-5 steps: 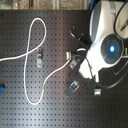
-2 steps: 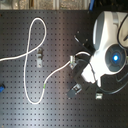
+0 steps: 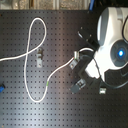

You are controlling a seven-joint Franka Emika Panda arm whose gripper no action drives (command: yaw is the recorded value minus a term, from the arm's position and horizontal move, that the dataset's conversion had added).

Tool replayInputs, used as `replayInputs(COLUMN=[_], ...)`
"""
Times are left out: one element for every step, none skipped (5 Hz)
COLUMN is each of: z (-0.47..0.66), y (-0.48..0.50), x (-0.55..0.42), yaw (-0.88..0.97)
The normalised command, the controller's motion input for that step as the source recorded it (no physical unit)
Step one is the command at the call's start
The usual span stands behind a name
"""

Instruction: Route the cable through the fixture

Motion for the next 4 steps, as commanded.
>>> replayInputs(z=[-0.05, -0.01, -0.02, -0.03], y=[-0.353, -0.116, 0.033, 0.011], x=[-0.361, -0.138, -0.007, -0.007], yaw=[0.19, 0.28, 0.79, 0.99])
